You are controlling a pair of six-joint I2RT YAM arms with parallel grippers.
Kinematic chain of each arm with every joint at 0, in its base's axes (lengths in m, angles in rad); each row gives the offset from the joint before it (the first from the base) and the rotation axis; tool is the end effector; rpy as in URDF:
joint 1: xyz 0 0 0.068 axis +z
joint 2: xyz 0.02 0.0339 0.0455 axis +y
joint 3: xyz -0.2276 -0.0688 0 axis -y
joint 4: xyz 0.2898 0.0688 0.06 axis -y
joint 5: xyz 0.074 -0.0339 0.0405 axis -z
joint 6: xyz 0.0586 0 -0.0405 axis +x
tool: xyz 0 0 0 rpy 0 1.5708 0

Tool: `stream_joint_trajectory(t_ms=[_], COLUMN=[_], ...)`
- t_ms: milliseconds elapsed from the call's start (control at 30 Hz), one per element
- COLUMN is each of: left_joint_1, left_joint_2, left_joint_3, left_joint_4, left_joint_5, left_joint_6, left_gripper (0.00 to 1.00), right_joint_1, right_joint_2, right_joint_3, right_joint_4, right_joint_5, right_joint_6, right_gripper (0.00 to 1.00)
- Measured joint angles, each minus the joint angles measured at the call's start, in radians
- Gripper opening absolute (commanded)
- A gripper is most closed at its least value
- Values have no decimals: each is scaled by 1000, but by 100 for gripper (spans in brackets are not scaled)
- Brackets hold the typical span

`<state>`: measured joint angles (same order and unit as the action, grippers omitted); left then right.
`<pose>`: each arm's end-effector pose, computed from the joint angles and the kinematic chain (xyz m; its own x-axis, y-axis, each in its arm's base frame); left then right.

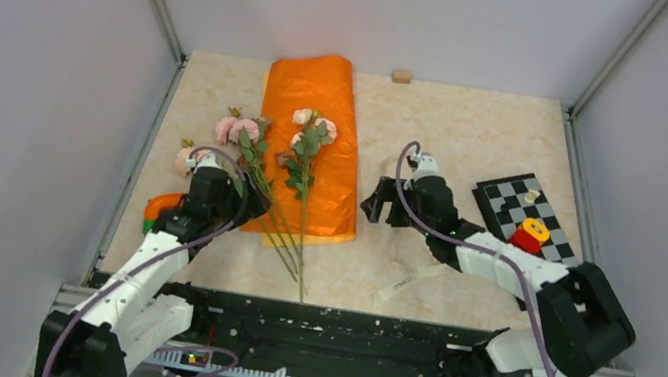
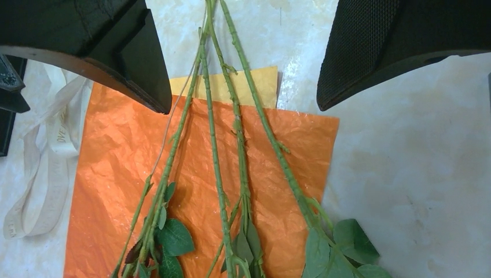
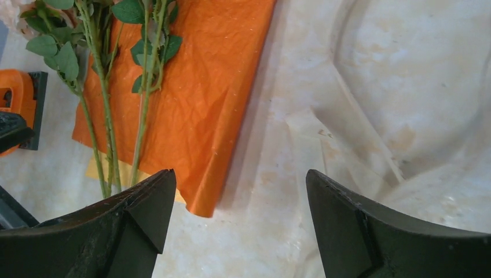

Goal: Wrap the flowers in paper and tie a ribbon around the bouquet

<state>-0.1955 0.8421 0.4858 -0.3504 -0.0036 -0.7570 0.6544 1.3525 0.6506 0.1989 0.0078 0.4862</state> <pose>0.2569 -0.0507 0.1523 -0.5946 -0.5823 -0.5544 -0.2982 0.8001 -0.5206 0.2755 0.2108 0.1305 -0.6200 0.1133 -0.7764 -0.3546 0.8422 0.4061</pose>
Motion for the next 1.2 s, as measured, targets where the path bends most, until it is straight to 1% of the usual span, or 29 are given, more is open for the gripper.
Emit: stream_joint_trajectory(t_ms=[100, 267, 400, 433, 633, 733, 833, 933, 1033, 1200], left_joint_1=[0, 0, 0, 0, 0, -13, -69, -161, -240, -304], left_joint_2=[43, 82, 114, 126, 206, 264, 335, 414, 500, 678], left_joint_3=[0, 0, 0, 0, 6, 18, 59, 141, 251, 422], left_joint_4=[11, 22, 51, 63, 132, 175, 184, 163, 106, -3], left_joint_5=[-2, -17, -12, -2, 95, 145, 143, 84, -23, -183], left_joint_6=[-1, -1, -1, -1, 0, 5, 15, 27, 27, 26], left_gripper=[99, 99, 99, 99, 99, 99, 99, 99, 99, 98], right_joint_1=[21, 55, 74, 78, 90, 91, 92, 94, 97, 98], right_joint_2=[114, 277, 397, 416, 487, 496, 497, 497, 497, 497], right_joint_3=[56, 145, 214, 225, 275, 275, 275, 274, 270, 230], right_joint_4=[48, 71, 70, 69, 87, 89, 90, 94, 104, 139], right_joint_5=[-22, -31, -16, -12, 3, 15, 23, 23, 20, 18], right_joint_6=[37, 73, 89, 93, 116, 129, 137, 140, 145, 154], right_gripper=[83, 81, 77, 74, 37, 25, 17, 12, 8, 5])
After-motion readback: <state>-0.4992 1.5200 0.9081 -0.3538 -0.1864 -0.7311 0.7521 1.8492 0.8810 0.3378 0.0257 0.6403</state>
